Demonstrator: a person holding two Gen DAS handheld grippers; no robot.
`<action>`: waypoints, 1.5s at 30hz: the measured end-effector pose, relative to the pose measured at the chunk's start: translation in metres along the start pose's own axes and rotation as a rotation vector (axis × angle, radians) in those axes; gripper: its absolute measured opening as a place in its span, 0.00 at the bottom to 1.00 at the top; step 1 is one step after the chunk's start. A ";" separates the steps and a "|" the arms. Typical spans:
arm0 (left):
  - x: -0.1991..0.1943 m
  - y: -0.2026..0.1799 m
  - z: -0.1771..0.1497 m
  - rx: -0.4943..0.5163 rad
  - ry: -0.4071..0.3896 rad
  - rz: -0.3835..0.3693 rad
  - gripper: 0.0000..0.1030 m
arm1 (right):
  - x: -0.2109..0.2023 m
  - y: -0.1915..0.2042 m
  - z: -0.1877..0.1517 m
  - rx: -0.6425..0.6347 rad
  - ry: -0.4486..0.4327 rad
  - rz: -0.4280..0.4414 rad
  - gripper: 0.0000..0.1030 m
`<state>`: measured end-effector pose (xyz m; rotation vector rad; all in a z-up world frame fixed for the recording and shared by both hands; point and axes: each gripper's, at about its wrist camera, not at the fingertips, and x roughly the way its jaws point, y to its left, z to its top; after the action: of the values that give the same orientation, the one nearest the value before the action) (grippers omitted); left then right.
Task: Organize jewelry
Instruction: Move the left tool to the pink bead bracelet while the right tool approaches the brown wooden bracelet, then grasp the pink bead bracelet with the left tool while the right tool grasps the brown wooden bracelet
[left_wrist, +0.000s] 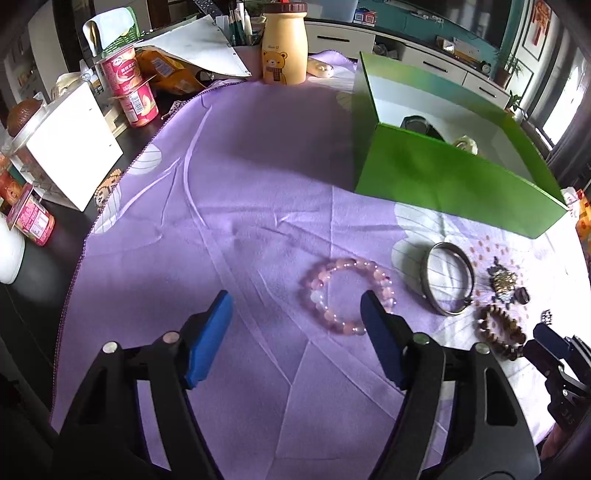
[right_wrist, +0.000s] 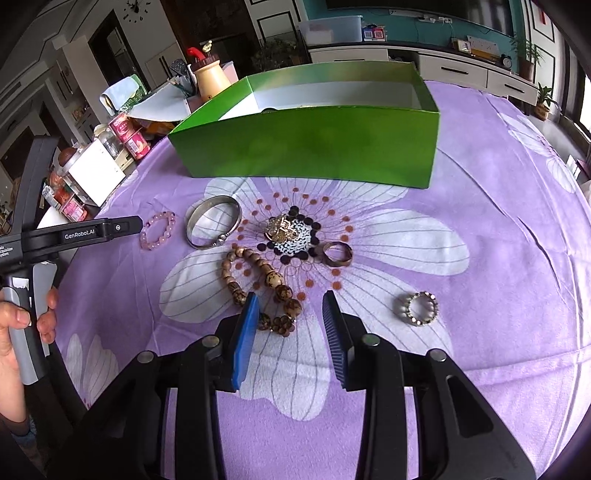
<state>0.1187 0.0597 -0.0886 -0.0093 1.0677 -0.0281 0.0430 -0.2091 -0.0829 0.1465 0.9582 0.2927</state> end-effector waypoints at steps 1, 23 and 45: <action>0.002 -0.002 0.000 0.008 0.002 0.005 0.67 | 0.003 0.003 0.000 -0.012 0.003 -0.005 0.35; 0.019 -0.008 -0.002 0.029 0.013 0.017 0.52 | 0.022 0.027 0.002 -0.107 0.000 -0.067 0.10; -0.004 -0.012 -0.010 0.026 -0.025 -0.084 0.07 | -0.018 0.035 0.008 -0.107 -0.109 -0.056 0.10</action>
<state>0.1083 0.0478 -0.0897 -0.0307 1.0413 -0.1179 0.0336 -0.1813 -0.0557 0.0374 0.8352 0.2813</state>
